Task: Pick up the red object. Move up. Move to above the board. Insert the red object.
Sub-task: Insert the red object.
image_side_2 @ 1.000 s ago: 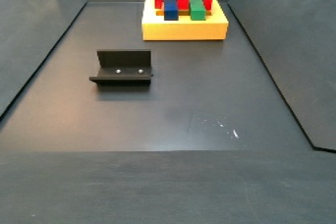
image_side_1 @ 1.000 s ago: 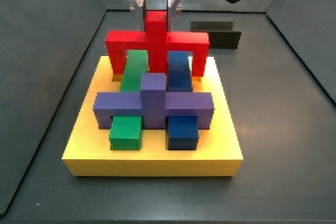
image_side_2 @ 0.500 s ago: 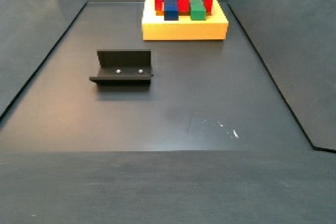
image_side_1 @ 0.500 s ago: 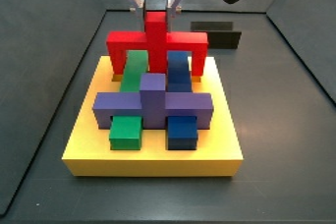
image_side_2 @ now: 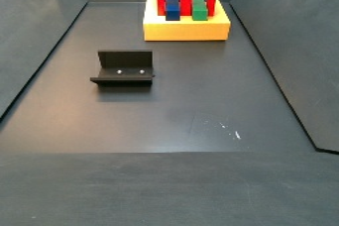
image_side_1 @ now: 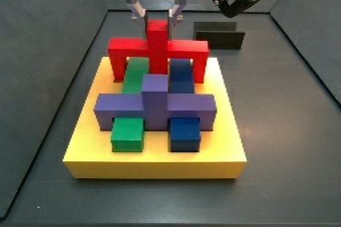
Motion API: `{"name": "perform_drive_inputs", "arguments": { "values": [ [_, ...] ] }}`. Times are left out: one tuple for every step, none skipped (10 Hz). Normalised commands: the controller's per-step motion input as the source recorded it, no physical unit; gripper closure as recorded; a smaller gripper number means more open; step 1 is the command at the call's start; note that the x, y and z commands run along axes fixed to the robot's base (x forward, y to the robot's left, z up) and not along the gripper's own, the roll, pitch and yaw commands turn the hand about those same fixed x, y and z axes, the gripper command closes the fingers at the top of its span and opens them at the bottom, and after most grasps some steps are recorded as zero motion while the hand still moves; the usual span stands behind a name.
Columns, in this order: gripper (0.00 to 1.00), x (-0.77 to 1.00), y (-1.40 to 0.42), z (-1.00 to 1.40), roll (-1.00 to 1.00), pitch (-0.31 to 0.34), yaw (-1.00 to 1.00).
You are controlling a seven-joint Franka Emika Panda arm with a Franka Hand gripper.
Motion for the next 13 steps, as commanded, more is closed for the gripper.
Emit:
{"name": "perform_drive_inputs", "arguments": {
  "values": [
    [1.00,0.00,0.00,-0.17,0.00,0.000,0.00],
    [1.00,-0.10,0.00,-0.23,-0.03,-0.050,0.00],
    [1.00,-0.18,0.09,-0.15,-0.08,-0.047,0.00],
    [1.00,-0.30,0.14,-0.10,-0.04,-0.051,0.06],
    [1.00,-0.17,0.05,-0.11,-0.03,-0.079,0.19],
    [1.00,0.00,0.00,-0.13,-0.07,-0.084,0.18],
    [1.00,0.05,0.00,-0.19,0.00,-0.023,0.03],
    [1.00,0.07,-0.11,-0.23,0.00,-0.007,0.00],
    [1.00,0.00,-0.09,-0.20,-0.04,-0.029,-0.08],
    [1.00,0.00,-0.08,-0.19,-0.06,-0.050,-0.10],
    [1.00,0.00,-0.06,-0.17,-0.04,-0.039,-0.14],
    [1.00,0.00,0.00,-0.09,-0.04,-0.017,-0.20],
    [1.00,0.00,0.00,0.00,-0.08,-0.013,-0.22]
  ]
}}
